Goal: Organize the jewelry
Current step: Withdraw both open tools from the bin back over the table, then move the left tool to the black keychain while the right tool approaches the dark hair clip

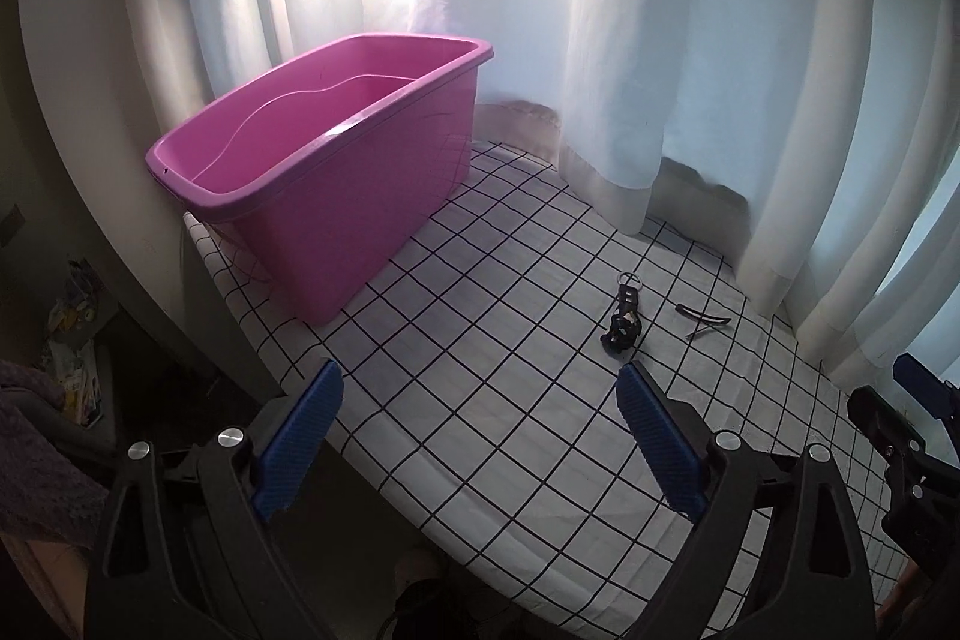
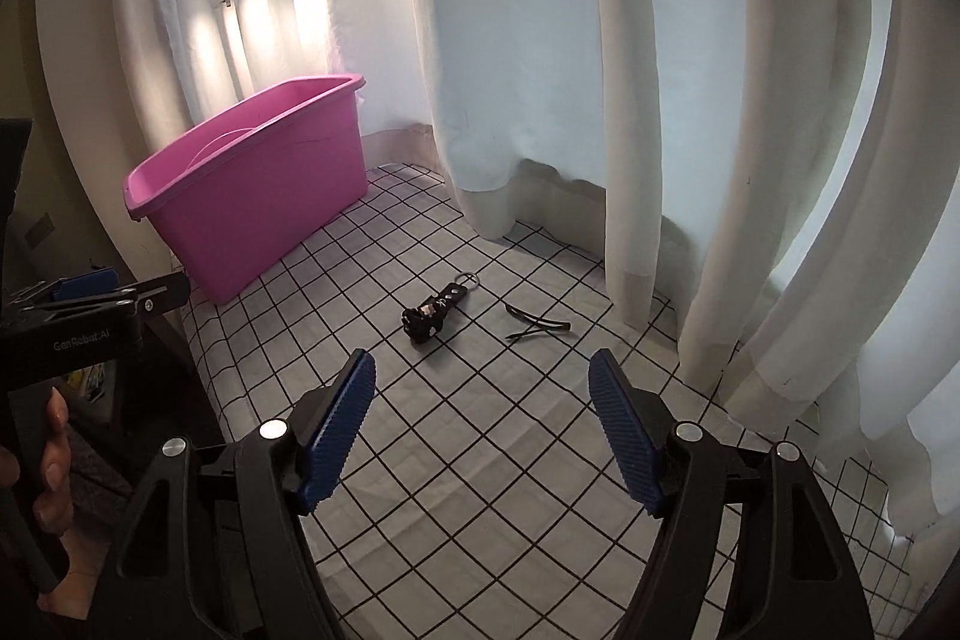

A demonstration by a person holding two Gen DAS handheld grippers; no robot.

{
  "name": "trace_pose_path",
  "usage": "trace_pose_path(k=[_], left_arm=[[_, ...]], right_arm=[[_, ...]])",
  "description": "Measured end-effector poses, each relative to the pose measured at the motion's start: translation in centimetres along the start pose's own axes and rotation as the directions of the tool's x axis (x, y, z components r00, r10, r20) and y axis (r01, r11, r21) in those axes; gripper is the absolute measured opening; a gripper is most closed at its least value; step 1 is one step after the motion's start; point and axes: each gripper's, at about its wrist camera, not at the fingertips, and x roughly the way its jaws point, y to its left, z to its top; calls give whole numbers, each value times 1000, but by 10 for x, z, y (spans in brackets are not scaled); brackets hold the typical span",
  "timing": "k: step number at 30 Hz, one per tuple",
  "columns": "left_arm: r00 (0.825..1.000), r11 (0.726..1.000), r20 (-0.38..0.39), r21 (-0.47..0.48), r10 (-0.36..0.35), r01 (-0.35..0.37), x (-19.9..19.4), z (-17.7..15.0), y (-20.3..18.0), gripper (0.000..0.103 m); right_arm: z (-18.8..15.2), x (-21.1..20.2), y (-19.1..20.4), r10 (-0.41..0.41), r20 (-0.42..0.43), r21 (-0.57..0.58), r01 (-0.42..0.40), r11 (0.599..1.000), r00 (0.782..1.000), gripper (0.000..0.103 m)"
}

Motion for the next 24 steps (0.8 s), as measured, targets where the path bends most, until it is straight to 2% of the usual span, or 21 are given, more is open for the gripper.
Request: trace_pose_path(k=[4, 12, 19, 24], left_arm=[[999, 1000, -42, 24, -16, 17, 15, -9, -10, 91], [994, 994, -64, 63, -84, 88, 68, -1, -35, 91], [991, 988, -43, 82, -126, 130, 126, 2, -60, 91], [991, 986, -23, 102, -133, 135, 164, 5, -66, 91]], right_arm=[[-14, 14, -16, -9, -35, 55, 11, 998, 999, 71], [-16, 74, -33, -59, -113, 125, 74, 989, 992, 70], [-8, 142, -51, -76, -134, 203, 102, 974, 988, 70], [-7, 187, -58, -78, -132, 205, 104, 973, 988, 70]])
